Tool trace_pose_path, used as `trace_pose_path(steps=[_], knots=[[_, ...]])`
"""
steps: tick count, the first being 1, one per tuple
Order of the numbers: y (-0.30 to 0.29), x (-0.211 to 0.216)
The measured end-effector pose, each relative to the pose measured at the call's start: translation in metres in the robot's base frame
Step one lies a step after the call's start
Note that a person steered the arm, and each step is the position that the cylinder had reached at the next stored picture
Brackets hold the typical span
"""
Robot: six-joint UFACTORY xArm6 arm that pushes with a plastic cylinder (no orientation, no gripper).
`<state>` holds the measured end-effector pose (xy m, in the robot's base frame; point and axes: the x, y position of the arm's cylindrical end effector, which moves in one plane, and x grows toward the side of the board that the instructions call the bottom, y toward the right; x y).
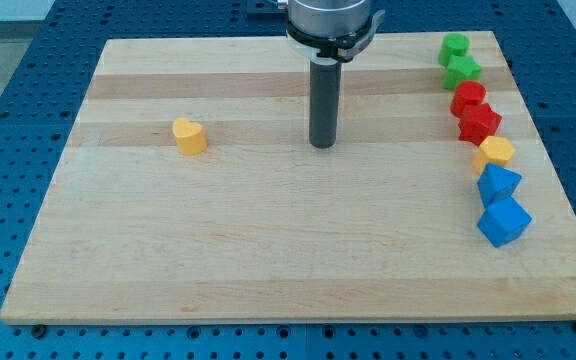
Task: Move your arm closer to the yellow heart
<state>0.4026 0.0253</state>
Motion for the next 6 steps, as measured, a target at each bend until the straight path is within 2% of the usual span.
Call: trace_pose_path(steps=[2,3,4,6], knots=[[-0.001,-0.001],[-0.008,-0.02],[-0.039,-0.041],[-0.158,-0.043]])
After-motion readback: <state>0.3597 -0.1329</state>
